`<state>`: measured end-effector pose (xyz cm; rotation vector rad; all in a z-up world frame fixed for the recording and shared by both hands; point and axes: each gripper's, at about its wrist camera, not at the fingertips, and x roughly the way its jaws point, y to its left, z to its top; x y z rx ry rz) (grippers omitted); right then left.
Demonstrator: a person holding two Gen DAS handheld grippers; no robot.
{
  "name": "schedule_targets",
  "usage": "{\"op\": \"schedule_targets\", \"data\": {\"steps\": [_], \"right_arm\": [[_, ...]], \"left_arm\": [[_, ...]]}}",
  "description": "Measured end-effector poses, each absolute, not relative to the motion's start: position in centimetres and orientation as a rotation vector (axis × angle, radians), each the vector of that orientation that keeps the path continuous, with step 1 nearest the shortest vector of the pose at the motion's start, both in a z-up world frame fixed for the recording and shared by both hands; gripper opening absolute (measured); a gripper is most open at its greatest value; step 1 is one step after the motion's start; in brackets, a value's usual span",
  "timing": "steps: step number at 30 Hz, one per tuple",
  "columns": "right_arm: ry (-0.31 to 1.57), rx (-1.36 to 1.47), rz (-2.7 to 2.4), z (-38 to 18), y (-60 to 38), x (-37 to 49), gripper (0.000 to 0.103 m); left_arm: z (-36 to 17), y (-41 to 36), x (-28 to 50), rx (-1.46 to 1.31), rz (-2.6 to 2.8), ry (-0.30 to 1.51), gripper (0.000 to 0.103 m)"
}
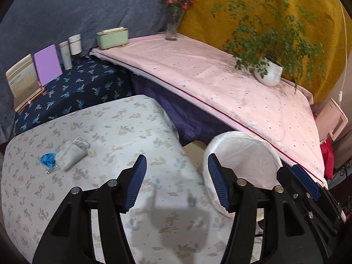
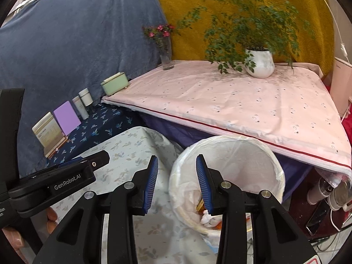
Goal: Collect trash
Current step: 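Move both open grippers back to the blue tape measure and grey pouch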
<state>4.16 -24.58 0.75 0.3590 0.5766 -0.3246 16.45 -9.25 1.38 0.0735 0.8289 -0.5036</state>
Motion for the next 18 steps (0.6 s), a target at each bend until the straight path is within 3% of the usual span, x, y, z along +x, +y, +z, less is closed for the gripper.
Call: {"op": "schedule_targets", "data": {"steps": [4,18], "right_arm": [[0.582,0.334,-0.293,0.9,-22.3,5.4,0.044],[0.651,0.247,-0.145,-0.1,-13.0,10.9,0.045]], "left_arm": [[1.2,-6.3,17.5,0.047,-0.455,0.829,0.055],[-0.5,4.3,21.3,-0.034,-0.282,0.856,0.058]]}}
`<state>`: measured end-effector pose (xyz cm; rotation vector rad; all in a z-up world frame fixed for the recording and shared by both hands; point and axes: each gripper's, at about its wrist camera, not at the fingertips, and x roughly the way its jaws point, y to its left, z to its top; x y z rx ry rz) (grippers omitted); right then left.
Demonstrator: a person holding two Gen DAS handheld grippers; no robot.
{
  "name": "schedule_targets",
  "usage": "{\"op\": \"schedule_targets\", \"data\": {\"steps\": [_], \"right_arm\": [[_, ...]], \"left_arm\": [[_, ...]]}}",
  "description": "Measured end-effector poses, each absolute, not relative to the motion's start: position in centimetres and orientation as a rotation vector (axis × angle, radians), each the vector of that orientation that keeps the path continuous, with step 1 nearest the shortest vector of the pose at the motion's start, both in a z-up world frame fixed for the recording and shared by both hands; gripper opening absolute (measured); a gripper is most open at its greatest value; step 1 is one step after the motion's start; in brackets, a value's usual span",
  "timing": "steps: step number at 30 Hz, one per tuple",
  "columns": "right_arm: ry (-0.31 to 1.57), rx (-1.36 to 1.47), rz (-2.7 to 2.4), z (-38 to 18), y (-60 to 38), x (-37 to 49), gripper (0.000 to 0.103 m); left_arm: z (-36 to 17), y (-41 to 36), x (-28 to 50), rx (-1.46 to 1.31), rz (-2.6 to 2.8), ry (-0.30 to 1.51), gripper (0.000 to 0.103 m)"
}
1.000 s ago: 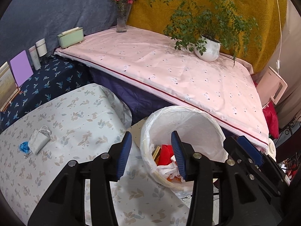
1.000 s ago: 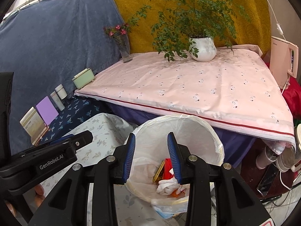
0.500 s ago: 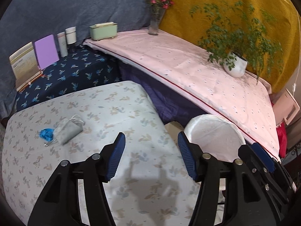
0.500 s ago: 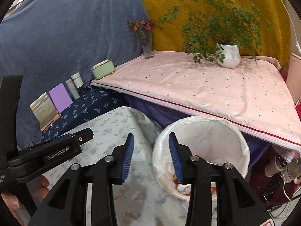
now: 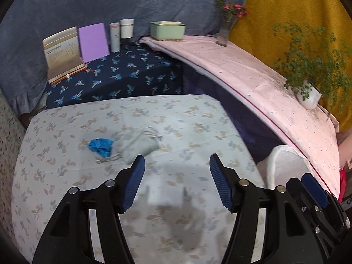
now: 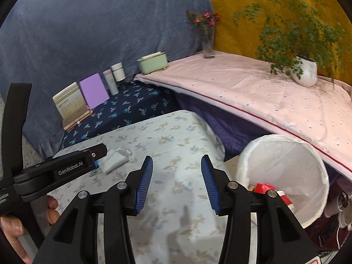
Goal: Collect trash
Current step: 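Move both open grippers back to the blue tape measure and grey pouch, then grasp the blue tape measure with the left gripper while the right grasps the grey drawstring pouch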
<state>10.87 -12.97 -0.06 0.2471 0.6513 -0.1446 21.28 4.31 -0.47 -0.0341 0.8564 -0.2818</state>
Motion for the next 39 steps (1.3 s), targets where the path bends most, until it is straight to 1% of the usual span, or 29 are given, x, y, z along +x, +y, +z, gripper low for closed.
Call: {"op": "schedule_targets", "data": {"steps": [14,16,18,19,21,23,33,39], "right_arm": [[0.758,0.161,0.015,-3.6,-3.2,17.4,0.045],[0.778,0.155,0.035,-4.4,-2.0,18.5,0.045],[0.797,0.152,0.051,-5.2,-1.0,19.5,0.045],[0.804,0.151,0.058,-5.6,-0.6,19.8,0.046],[0.819,0.143,0.069,-6.5,0.3,20.9,0.052],[0.831,0.139,0.077,-7.3,1.1,21.9,0.053],[0.897,0.107,0.103,-10.9,3.5,26.6,0.054],[0.920,0.113,0.090,-12.5,3.4,28.7,0.054]], "left_arm": [[-4.8,15.5,25.7,-0.116,-0.102,0.925,0.060],[-5.4,16.5,26.3,-0.124,-0.083,0.935,0.067],[-6.0,17.6,27.0,-0.136,-0.064,0.941,0.069],[-6.2,17.9,27.2,-0.137,-0.059,0.946,0.069],[-6.8,18.4,27.9,-0.144,-0.051,0.958,0.069],[-7.4,19.0,28.8,-0.152,-0.041,0.970,0.069],[-9.7,20.1,32.0,-0.192,-0.035,1.014,0.071],[-11.0,19.5,33.5,-0.203,-0.058,1.041,0.071]]}}
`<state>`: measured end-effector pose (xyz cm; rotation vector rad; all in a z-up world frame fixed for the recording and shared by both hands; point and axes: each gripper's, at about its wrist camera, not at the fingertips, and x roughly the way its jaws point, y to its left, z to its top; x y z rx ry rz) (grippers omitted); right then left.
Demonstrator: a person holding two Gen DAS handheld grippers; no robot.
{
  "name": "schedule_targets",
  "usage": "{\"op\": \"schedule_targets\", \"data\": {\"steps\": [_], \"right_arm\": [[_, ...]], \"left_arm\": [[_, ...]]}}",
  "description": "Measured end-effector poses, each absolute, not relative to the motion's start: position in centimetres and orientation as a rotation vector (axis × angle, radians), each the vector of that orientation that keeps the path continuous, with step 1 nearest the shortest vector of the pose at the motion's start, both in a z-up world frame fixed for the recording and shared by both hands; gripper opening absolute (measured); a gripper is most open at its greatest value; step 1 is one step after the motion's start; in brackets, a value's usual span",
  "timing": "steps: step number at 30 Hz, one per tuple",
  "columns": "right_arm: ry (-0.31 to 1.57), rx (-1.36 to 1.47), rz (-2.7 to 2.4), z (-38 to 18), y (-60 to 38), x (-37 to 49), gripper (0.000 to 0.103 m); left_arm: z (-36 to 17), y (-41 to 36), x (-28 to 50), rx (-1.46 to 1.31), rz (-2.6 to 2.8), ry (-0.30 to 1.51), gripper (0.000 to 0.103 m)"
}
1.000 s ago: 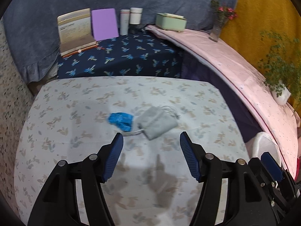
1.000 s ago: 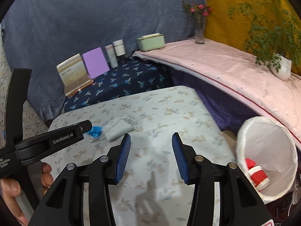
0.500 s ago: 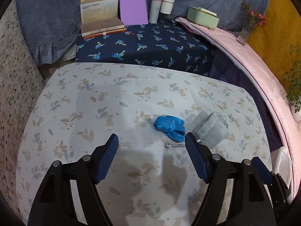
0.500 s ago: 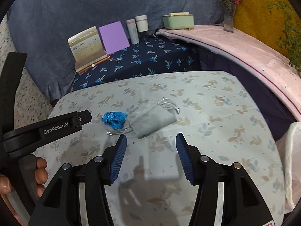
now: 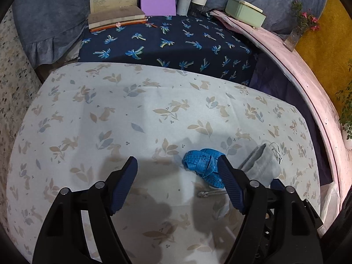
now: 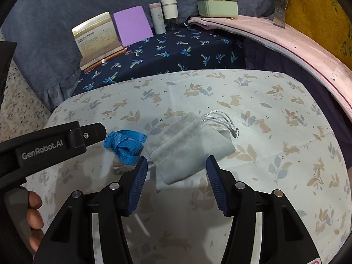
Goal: Collect trash
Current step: 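Grasp the blue tape measure with the left gripper while the right grasps the grey drawstring pouch, then carry the tape measure and pouch to the wastebasket and open both grippers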
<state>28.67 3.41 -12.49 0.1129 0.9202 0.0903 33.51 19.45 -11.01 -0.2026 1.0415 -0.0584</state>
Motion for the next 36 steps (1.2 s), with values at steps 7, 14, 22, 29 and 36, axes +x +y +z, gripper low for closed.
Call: {"op": "schedule_targets", "data": {"steps": [7,14,22,29,36], "right_arm": [[0.931,0.098,0.070,-13.6,2.5,29.1,0.037],[0.940,0.141,0.053,-13.5,0.4,28.7,0.009],[0.929,0.181,0.012,-12.8,-2.0,27.1,0.008],[0.879,0.223,-0.023,-10.4,-4.6,25.1,0.008],[0.808,0.251,-0.064,-7.0,-7.7,22.5,0.008]], "left_arm": [[-12.5,17.8,34.6,-0.196,-0.078,1.072,0.071],[-13.3,16.0,34.7,-0.147,-0.092,1.071,0.056],[-12.8,14.0,33.7,-0.129,-0.127,1.073,0.028],[-10.9,11.7,31.8,-0.121,-0.177,1.052,0.023],[-7.7,8.0,29.4,-0.088,-0.238,1.005,0.023]]}}
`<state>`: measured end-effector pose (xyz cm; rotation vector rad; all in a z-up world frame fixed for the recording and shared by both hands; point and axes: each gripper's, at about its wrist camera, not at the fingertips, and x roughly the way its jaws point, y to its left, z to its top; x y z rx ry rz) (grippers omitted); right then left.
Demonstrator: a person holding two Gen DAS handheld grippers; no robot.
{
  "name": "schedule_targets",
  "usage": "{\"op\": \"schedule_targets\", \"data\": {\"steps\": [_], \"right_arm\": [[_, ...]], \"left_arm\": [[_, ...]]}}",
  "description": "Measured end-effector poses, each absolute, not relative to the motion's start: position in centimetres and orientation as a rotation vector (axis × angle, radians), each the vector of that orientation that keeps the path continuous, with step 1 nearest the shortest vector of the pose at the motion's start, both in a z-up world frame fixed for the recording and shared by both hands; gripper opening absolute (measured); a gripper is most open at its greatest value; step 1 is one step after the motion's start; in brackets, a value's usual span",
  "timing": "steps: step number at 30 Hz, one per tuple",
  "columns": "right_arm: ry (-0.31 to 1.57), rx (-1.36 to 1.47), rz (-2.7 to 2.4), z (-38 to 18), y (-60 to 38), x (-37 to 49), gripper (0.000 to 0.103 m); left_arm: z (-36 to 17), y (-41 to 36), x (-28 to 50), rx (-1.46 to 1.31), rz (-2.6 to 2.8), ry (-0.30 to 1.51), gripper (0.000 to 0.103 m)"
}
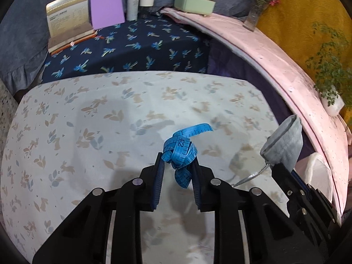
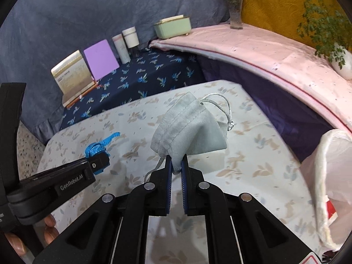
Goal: Collect trash
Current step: 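Carry the tape measure and pouch to the wastebasket and open both grippers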
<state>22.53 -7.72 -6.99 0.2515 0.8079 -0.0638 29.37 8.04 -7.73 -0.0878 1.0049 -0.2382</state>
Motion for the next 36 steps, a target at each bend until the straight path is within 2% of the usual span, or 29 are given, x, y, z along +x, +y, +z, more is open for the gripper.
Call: {"op": "schedule_targets", "data": {"steps": [17,36], "right_arm": [[0.629,0.325,-0.196,0.1,-17.9,12.8,0.008],[0.550,0.415,-0.407,0.8,-29.2,2.9,0.008]], "left_arm": [[-0.1,-3.8,21.2,0.024,-0.399,0.882,0.023],[1.1,-16.7,12.9,0.184,-0.584,0.843,0.023]]}}
